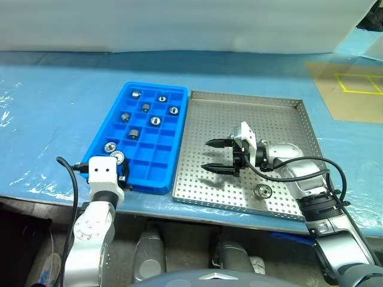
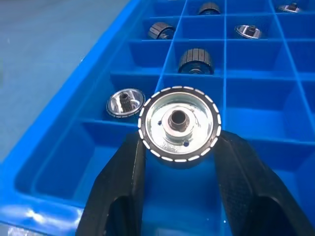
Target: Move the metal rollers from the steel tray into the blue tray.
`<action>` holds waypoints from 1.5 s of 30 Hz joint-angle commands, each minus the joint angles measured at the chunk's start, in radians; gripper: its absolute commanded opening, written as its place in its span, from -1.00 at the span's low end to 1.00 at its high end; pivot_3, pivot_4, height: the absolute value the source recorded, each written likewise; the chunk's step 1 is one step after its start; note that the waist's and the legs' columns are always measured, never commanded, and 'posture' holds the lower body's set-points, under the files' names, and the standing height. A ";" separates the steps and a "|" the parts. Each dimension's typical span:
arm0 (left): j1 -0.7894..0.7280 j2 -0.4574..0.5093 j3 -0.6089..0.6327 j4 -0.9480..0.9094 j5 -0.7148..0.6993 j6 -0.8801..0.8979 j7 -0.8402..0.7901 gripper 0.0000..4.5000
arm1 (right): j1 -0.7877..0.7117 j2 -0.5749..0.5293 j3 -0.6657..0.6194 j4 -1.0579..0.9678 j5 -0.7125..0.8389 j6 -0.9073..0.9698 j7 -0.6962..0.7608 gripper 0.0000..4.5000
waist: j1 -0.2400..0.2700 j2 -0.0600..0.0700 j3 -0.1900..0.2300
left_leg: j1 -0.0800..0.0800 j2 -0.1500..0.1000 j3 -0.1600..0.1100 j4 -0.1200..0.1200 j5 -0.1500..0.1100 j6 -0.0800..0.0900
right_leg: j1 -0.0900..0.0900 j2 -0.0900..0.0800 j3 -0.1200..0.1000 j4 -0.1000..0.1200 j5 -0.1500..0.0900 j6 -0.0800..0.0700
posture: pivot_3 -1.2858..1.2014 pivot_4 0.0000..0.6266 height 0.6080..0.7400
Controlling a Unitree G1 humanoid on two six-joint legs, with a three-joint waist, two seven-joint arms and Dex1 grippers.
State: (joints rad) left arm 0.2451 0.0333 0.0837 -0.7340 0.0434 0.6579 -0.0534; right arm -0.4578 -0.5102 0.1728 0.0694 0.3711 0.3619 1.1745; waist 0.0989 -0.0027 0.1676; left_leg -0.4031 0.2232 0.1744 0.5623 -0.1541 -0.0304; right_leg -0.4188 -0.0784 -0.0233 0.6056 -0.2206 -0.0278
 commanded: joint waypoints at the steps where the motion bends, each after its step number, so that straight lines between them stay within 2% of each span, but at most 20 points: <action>1: 0.006 0.004 0.028 -0.022 -0.035 0.035 -0.012 -0.27 | 0.001 0.005 -0.014 -0.002 0.000 -0.031 0.001 1.00 | -0.001 0.000 0.000 | 0.000 0.000 0.000 0.000 0.000 0.000 | 0.000 0.000 0.000 0.000 0.000 0.000 | 0.11 -0.52 1.00; 3: 0.006 0.005 0.037 -0.020 -0.058 0.049 -0.022 -0.27 | 0.004 0.007 -0.018 0.004 -0.002 -0.041 -0.002 1.00 | -0.002 0.000 0.000 | 0.000 0.000 0.000 0.000 0.000 0.000 | 0.000 0.000 0.000 0.000 0.000 0.000 | 0.10 -0.52 1.00; 11: -0.034 0.030 0.042 -0.002 -0.076 0.064 -0.017 0.95 | 0.023 -0.003 -0.038 0.004 -0.004 -0.057 -0.012 1.00 | -0.004 0.000 0.000 | 0.000 0.000 0.000 0.000 0.000 0.000 | 0.000 0.001 0.001 0.000 0.000 0.000 | 0.07 -0.52 1.00; 12: -0.033 0.030 0.036 -0.004 -0.073 0.065 -0.012 0.98 | 0.025 -0.005 -0.040 0.002 -0.004 -0.057 -0.013 1.00 | -0.005 0.000 0.000 | 0.000 0.000 0.000 0.000 0.000 0.000 | 0.000 0.001 0.001 0.000 0.000 0.000 | 0.07 -0.52 1.00; 16: -0.055 0.027 0.039 0.008 -0.102 0.007 -0.028 0.98 | 0.028 -0.002 -0.049 -0.008 0.004 -0.050 -0.028 1.00 | -0.005 0.000 0.000 | 0.000 0.000 0.000 0.000 0.000 0.000 | 0.000 0.001 0.001 0.000 0.000 0.000 | 0.07 -0.52 1.00; 24: -0.239 0.211 -0.025 0.149 -0.176 -0.173 -0.271 0.98 | -0.055 0.058 -0.115 0.063 -0.008 -0.086 -0.156 1.00 | -0.003 0.000 0.000 | 0.000 0.000 0.000 0.002 0.001 -0.002 | 0.000 0.001 0.002 0.001 0.002 0.001 | 0.07 -0.52 1.00; 28: -0.347 0.283 -0.066 0.258 -0.199 -0.243 -0.380 0.98 | -0.111 0.089 -0.146 0.152 -0.077 -0.144 -0.307 1.00 | -0.005 0.000 0.000 | 0.000 0.000 0.000 0.002 0.002 -0.003 | -0.001 0.002 0.002 0.002 0.002 0.001 | 0.06 -0.52 1.00; 32: -0.407 0.295 -0.089 0.312 -0.214 -0.271 -0.418 0.98 | -0.130 0.092 -0.134 0.204 -0.169 -0.196 -0.419 1.00 | -0.005 0.001 0.000 | -0.001 0.001 0.000 0.001 0.004 -0.005 | -0.002 0.003 0.002 0.003 0.002 0.000 | 0.05 -0.52 1.00; 34: -0.427 0.302 -0.117 0.327 -0.210 -0.288 -0.444 0.98 | -0.146 0.060 -0.087 0.216 -0.243 -0.079 -0.463 1.00 | -0.006 0.001 0.000 | -0.001 0.000 0.000 0.001 0.005 -0.007 | -0.002 0.002 0.002 0.003 0.002 0.000 | 0.05 -0.52 1.00; 38: -0.446 0.297 -0.168 0.332 -0.218 -0.301 -0.480 0.98 | -0.147 0.026 -0.037 0.194 -0.233 0.024 -0.360 1.00 | -0.006 0.001 0.000 | -0.001 0.000 0.000 0.001 0.005 -0.008 | -0.002 0.002 0.002 0.003 0.002 0.000 | 0.04 -0.52 1.00; 45: -0.458 0.288 -0.192 0.343 -0.226 -0.311 -0.494 0.98 | -0.207 -0.025 0.007 0.176 -0.245 0.197 -0.268 1.00 | -0.006 0.001 0.000 | 0.000 0.001 0.000 0.001 0.005 -0.008 | -0.002 0.002 0.003 0.005 0.002 0.000 | 0.04 -0.52 1.00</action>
State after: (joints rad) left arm -0.1960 0.3242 -0.1093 -0.3709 -0.1725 0.3677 -0.5418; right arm -0.6329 -0.5203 0.1695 0.2760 0.1365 0.5423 0.8907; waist 0.0925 -0.0021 0.1673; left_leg -0.4027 0.2238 0.1744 0.5637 -0.1487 -0.0386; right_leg -0.4210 -0.0759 -0.0205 0.6114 -0.2182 -0.0278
